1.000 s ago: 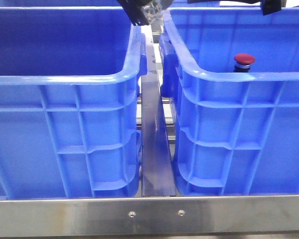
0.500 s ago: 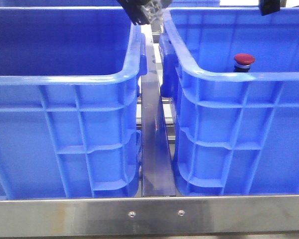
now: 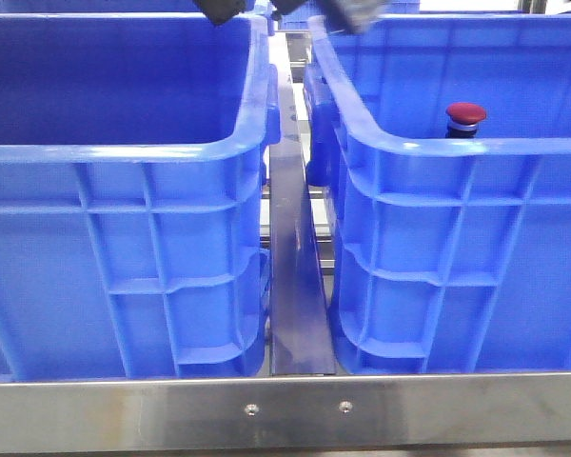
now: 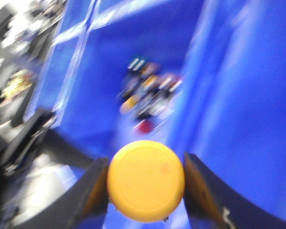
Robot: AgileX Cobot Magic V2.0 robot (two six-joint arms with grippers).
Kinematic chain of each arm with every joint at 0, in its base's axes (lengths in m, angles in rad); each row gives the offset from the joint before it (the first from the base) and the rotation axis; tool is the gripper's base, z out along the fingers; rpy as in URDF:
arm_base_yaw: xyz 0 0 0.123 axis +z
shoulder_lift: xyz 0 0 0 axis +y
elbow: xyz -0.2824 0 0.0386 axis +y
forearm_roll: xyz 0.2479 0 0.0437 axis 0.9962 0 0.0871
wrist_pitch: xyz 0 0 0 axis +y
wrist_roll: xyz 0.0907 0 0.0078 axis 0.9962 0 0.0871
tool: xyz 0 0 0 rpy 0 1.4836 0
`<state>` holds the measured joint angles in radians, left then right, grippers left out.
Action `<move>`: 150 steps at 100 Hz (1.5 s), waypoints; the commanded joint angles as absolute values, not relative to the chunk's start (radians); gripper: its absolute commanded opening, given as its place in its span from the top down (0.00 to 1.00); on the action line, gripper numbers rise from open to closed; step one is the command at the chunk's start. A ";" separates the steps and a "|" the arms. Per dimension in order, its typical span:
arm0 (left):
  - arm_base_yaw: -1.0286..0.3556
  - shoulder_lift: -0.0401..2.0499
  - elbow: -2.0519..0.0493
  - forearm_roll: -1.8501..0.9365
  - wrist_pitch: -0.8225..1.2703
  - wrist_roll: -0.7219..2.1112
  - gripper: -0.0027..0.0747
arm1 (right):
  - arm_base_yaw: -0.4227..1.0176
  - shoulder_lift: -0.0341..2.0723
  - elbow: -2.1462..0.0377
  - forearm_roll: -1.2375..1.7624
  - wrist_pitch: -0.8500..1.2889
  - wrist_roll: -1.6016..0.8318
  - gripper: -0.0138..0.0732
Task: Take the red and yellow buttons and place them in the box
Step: 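Lower the yellow button beside the red one with the right gripper and release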
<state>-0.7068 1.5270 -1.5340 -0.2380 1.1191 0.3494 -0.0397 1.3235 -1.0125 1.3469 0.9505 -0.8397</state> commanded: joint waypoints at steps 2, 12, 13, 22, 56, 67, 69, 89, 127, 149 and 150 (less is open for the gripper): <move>-0.716 1.493 -1.567 -0.263 1.086 0.348 0.29 | -0.097 1.242 -1.044 1.335 0.870 -0.917 0.64; -0.716 1.493 -1.567 -0.263 1.086 0.348 0.29 | -0.113 1.197 -1.043 1.225 0.711 -0.950 0.64; -0.716 1.493 -1.567 -0.263 1.086 0.348 0.29 | -0.113 1.194 -1.043 1.207 0.700 -0.950 0.64; -0.716 1.493 -1.567 -0.263 1.086 0.348 0.29 | -0.113 1.179 -1.032 1.097 0.586 -0.968 0.64; -0.716 1.493 -1.567 -0.263 1.084 0.348 0.29 | -0.112 1.194 -0.854 1.050 0.109 -1.004 0.64; -0.716 1.493 -1.567 -0.263 1.084 0.348 0.29 | -0.112 1.235 -0.859 1.050 0.066 -1.004 0.64; -0.716 1.493 -1.567 -0.263 1.084 0.348 0.29 | -0.112 1.245 -0.864 1.050 0.060 -1.004 0.64; -0.716 1.493 -1.567 -0.265 1.084 0.348 0.29 | -0.112 1.372 -0.914 1.050 0.000 -1.017 0.64; -0.716 1.493 -1.567 -0.265 1.081 0.348 0.29 | -0.112 1.598 -1.076 1.050 -0.053 -1.022 0.64; -0.716 1.493 -1.567 -0.265 1.081 0.348 0.29 | -0.112 1.675 -1.122 1.050 -0.051 -1.022 0.64; -0.716 1.493 -1.567 -0.265 1.081 0.348 0.29 | -0.112 1.676 -1.122 1.050 -0.051 -1.022 0.64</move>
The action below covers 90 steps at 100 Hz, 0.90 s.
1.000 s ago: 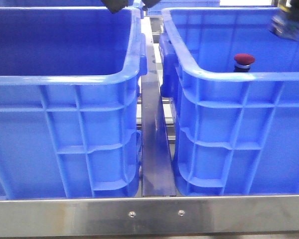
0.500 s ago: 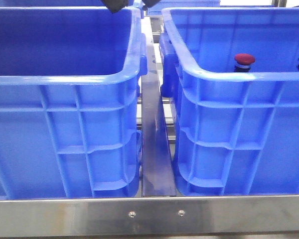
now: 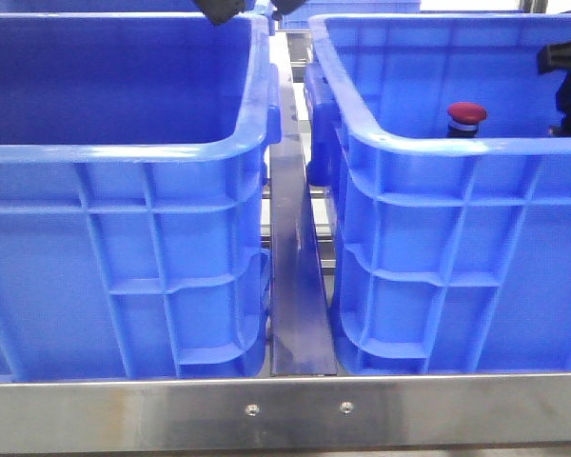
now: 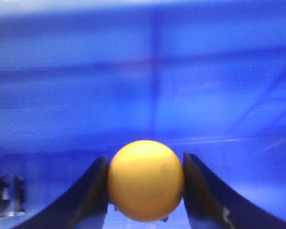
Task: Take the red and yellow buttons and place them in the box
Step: 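Lower the yellow button beside the red one with the right gripper and release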
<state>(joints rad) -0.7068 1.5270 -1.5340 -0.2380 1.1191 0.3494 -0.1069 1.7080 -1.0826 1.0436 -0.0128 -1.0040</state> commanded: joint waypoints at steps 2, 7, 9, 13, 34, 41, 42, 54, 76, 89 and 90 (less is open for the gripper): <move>-0.716 1.493 -1.567 -0.267 1.081 0.348 0.29 | -0.112 1.679 -1.122 1.050 -0.051 -1.022 0.64; -0.716 1.493 -1.567 -0.267 1.081 0.348 0.29 | -0.112 1.681 -1.122 1.050 -0.051 -1.022 0.63; -0.716 1.493 -1.567 -0.267 1.081 0.348 0.29 | -0.112 1.681 -1.122 1.050 -0.051 -1.022 0.63; -0.716 1.493 -1.567 -0.267 1.081 0.348 0.29 | -0.112 1.683 -1.122 1.050 -0.051 -1.022 0.63; -0.716 1.493 -1.567 -0.267 1.080 0.348 0.29 | -0.112 1.685 -1.122 1.050 -0.033 -1.022 0.33; -0.716 1.493 -1.567 -0.267 1.080 0.348 0.29 | -0.112 1.685 -1.122 1.051 -0.032 -1.022 0.19; -0.716 1.493 -1.567 -0.267 1.080 0.348 0.29 | -0.112 1.685 -1.122 1.051 -0.032 -1.022 0.17; -0.716 1.493 -1.567 -0.267 1.080 0.348 0.29 | -0.112 1.683 -1.124 1.051 -0.033 -1.022 0.13; -0.716 1.493 -1.567 -0.267 1.082 0.348 0.29 | -0.112 1.627 -1.121 1.051 0.006 -1.022 0.13; -0.716 1.493 -1.567 -0.267 1.087 0.342 0.29 | -0.112 1.551 -1.100 1.051 0.036 -1.022 0.14; -0.716 1.493 -1.567 -0.267 1.087 0.342 0.29 | -0.112 1.546 -1.096 1.051 0.038 -1.022 0.14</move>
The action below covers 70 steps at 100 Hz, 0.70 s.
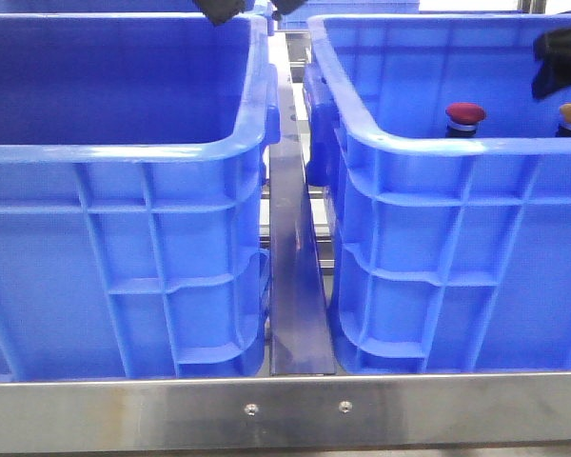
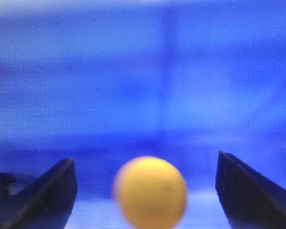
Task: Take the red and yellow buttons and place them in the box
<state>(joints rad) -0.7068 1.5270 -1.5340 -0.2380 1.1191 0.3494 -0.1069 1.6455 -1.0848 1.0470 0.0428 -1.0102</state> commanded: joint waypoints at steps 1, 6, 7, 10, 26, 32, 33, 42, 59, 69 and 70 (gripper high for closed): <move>-0.716 1.493 -1.567 -0.267 1.087 0.342 0.29 | -0.112 1.537 -1.093 1.051 0.040 -1.022 0.14; -0.716 1.493 -1.567 -0.267 1.087 0.342 0.29 | -0.112 1.502 -1.077 1.051 0.045 -1.022 0.14; -0.716 1.493 -1.567 -0.267 1.085 0.342 0.29 | -0.112 1.496 -1.072 1.051 0.046 -1.022 0.14; -0.716 1.493 -1.567 -0.267 1.078 0.342 0.29 | -0.112 1.469 -1.060 1.051 0.051 -1.022 0.14; -0.714 1.493 -1.567 -0.262 1.014 0.342 0.29 | -0.112 1.339 -0.977 1.051 0.066 -1.022 0.17; -0.714 1.493 -1.567 -0.258 0.997 0.342 0.31 | -0.112 1.283 -0.945 1.050 0.067 -1.032 0.25; -0.714 1.493 -1.567 -0.256 0.998 0.342 0.31 | -0.112 1.276 -0.936 1.050 0.068 -1.034 0.26; -0.709 1.493 -1.567 -0.253 0.989 0.333 0.35 | -0.112 1.193 -0.888 1.050 0.081 -1.045 0.45; -0.665 1.488 -1.555 -0.200 0.898 0.218 0.53 | -0.112 1.044 -0.796 1.050 0.144 -1.045 0.83; -0.629 1.469 -1.525 -0.174 0.836 0.164 0.65 | -0.112 0.957 -0.749 1.050 0.172 -1.045 0.96; -0.626 1.466 -1.522 -0.174 0.833 0.162 0.67 | -0.112 0.951 -0.745 1.050 0.174 -1.045 0.96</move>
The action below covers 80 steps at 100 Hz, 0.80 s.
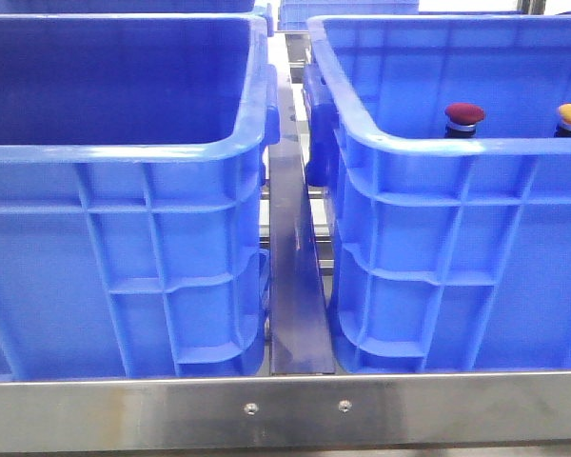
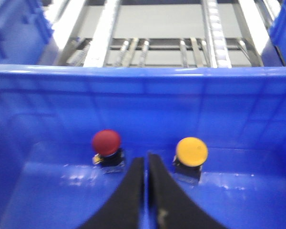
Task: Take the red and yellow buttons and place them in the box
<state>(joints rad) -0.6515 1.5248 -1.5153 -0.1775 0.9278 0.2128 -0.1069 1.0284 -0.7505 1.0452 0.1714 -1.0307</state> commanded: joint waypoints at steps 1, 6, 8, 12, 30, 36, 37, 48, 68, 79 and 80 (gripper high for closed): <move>-0.621 1.465 -1.516 -0.174 0.830 0.158 0.68 | -0.112 0.940 -0.740 1.050 0.178 -1.045 0.95; -0.601 1.452 -1.494 -0.174 0.816 0.156 0.75 | -0.112 0.903 -0.718 1.050 0.194 -1.045 0.96; -0.595 1.445 -1.484 -0.174 0.815 0.156 0.77 | -0.112 0.888 -0.713 1.050 0.197 -1.045 0.96; -0.575 1.432 -1.463 -0.171 0.810 0.156 0.83 | -0.112 0.864 -0.699 1.050 0.206 -1.045 0.96; -0.465 1.342 -1.345 -0.171 0.727 0.154 0.99 | -0.112 0.763 -0.653 1.050 0.244 -1.045 0.96; -0.421 1.293 -1.294 -0.171 0.691 0.154 0.99 | -0.112 0.736 -0.645 1.050 0.264 -1.045 0.96; -0.415 1.293 -1.294 -0.171 0.688 0.154 0.99 | -0.112 0.733 -0.644 1.050 0.266 -1.045 0.96; -0.334 1.213 -1.214 -0.171 0.651 0.154 0.99 | -0.112 0.697 -0.637 1.050 0.308 -1.045 0.96; -0.200 1.053 -1.056 -0.167 0.586 0.154 0.99 | -0.112 0.681 -0.637 1.050 0.352 -1.045 0.96; -0.122 0.950 -0.966 -0.167 0.530 0.154 0.99 | -0.112 0.681 -0.637 1.050 0.354 -1.045 0.96; -0.117 0.936 -0.955 -0.167 0.527 0.154 0.99 | -0.112 0.681 -0.637 1.050 0.354 -1.045 0.96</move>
